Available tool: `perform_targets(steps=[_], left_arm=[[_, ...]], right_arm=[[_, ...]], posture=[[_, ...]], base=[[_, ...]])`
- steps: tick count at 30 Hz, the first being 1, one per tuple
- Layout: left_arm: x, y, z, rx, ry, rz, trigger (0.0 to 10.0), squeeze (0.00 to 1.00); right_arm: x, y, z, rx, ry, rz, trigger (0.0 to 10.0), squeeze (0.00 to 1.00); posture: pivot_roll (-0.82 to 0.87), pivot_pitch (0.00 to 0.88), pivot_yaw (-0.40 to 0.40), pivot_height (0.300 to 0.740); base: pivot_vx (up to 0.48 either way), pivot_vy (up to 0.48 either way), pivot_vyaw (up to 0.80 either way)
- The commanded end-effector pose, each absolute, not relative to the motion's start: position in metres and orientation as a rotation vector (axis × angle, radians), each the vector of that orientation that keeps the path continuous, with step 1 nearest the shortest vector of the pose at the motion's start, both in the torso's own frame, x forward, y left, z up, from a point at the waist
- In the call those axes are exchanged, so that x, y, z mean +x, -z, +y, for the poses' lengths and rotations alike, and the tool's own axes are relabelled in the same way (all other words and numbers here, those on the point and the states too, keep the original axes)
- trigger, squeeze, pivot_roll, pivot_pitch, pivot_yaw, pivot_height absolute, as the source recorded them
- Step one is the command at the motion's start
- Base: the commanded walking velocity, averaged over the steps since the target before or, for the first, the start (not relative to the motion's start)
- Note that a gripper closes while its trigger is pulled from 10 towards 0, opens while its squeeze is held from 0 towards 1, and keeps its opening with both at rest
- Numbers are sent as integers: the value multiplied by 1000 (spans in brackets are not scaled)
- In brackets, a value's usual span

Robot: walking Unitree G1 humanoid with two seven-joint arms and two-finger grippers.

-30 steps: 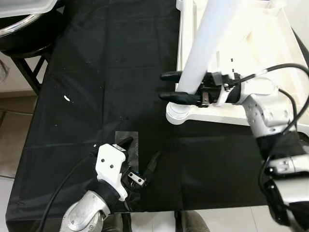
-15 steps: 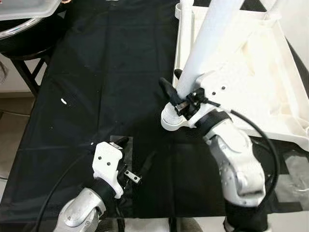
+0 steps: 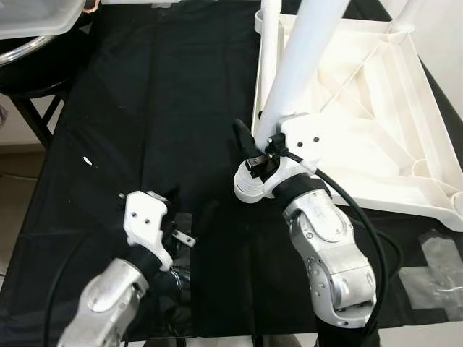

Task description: Building children table

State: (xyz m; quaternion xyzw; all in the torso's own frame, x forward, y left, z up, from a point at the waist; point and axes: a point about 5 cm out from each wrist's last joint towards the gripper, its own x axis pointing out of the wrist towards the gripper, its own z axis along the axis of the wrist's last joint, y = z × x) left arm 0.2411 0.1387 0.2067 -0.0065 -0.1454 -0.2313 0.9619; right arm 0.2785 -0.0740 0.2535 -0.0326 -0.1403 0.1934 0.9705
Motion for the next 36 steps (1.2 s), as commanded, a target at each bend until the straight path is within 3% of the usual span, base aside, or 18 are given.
perform_targets(steps=[1, 8, 17, 26, 36], left_arm=[[248, -219, 154, -11, 440, -328, 10000, 0], [259, -258, 163, -1, 458, -449, 10000, 0], [260, -313, 164, -44, 724, -535, 10000, 0], [258, -325, 163, -78, 891, -505, 10000, 0], [256, -326, 149, -83, 1053, -429, 10000, 0]], right_arm=[[288, -199, -77, -128, -403, 8, 10000, 0], [286, -202, -69, -180, -501, -10, 10000, 0], [284, -200, -73, -151, -491, -20, 10000, 0], [273, -196, -81, 14, -501, -89, 10000, 0], [266, -194, -81, 33, -564, -72, 10000, 0]], posture=[[25, 277, -5, 740], [14, 252, -12, 740], [6, 231, -2, 740], [1, 222, 21, 740], [-6, 221, 30, 740]], base=[[0, 0, 0], [0, 0, 0], [0, 0, 0], [0, 0, 0], [0, 0, 0]])
